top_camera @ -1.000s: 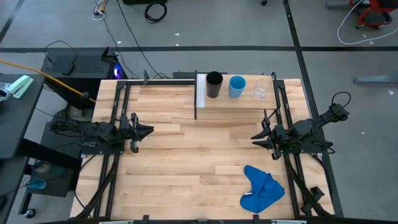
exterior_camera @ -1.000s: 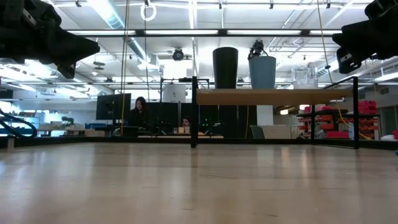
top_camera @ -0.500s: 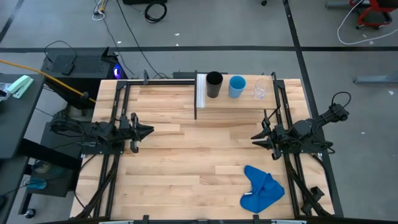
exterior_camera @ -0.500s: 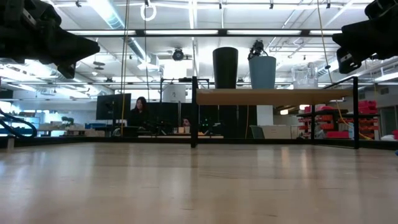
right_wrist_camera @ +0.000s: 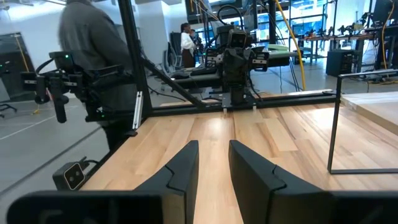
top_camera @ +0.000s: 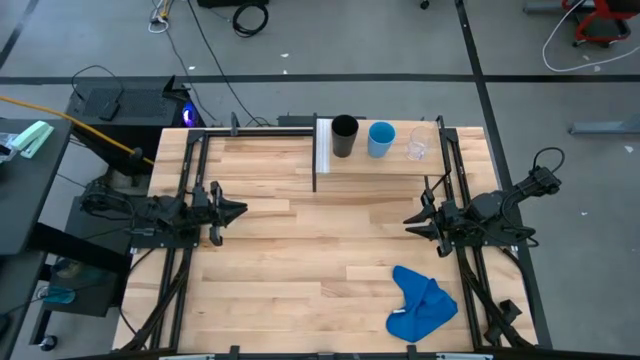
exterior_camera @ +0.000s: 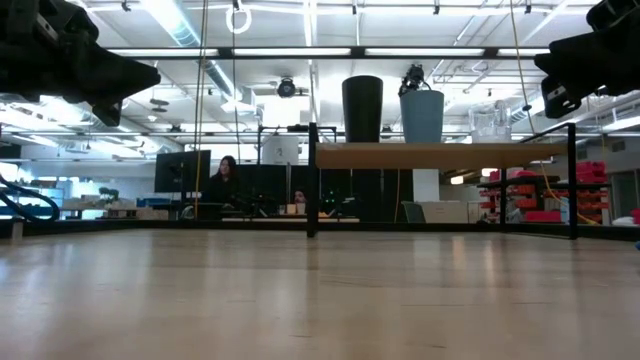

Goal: Stack small to large cups/mugs on shelf
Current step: Return to Home Position

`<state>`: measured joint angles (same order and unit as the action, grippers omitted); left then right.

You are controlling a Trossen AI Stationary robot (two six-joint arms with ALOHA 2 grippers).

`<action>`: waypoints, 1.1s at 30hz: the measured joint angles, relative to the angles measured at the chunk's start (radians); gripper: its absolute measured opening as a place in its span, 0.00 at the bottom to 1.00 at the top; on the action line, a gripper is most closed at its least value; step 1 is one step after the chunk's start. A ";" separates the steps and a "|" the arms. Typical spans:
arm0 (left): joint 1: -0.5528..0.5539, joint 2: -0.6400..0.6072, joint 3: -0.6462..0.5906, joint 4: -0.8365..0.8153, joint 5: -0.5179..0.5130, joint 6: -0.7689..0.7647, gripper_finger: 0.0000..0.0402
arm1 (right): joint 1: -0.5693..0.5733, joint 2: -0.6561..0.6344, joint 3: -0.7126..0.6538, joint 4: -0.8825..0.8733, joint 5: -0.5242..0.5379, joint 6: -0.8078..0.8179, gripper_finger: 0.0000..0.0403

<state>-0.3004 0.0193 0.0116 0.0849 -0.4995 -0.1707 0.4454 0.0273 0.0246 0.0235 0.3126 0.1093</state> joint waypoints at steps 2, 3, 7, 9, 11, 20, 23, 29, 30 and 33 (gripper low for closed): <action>0.000 0.000 0.000 0.000 0.000 0.000 0.15 | 0.000 0.000 0.000 0.000 0.000 0.000 0.24; 0.000 0.000 0.000 0.000 0.000 0.000 0.15 | 0.000 0.000 0.000 0.000 0.000 0.000 0.24; 0.000 0.000 0.000 0.000 0.000 0.000 0.14 | 0.000 0.000 0.000 0.000 0.000 0.000 0.24; 0.000 0.000 0.000 0.000 0.000 0.000 0.13 | 0.000 0.000 0.000 0.000 0.000 0.000 0.24; 0.000 0.000 0.000 0.000 0.000 0.000 0.13 | 0.000 0.000 0.000 0.000 0.000 0.000 0.24; 0.000 0.000 0.000 0.000 0.000 0.000 0.15 | 0.000 0.000 0.000 0.000 0.000 0.000 0.24; 0.000 0.000 0.000 0.000 0.000 0.000 0.15 | 0.000 0.000 0.000 0.000 0.000 0.000 0.24; 0.000 0.000 0.000 0.000 0.000 0.000 0.14 | 0.000 0.000 0.000 0.000 0.000 0.000 0.24; 0.000 0.000 0.000 0.000 0.000 0.000 0.14 | 0.000 0.000 0.000 0.000 0.000 0.000 0.24; 0.000 0.000 0.000 0.000 0.000 0.000 0.13 | 0.000 0.000 0.000 0.000 0.000 0.000 0.24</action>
<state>-0.3002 0.0195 0.0116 0.0849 -0.4995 -0.1709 0.4454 0.0277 0.0246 0.0235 0.3126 0.1093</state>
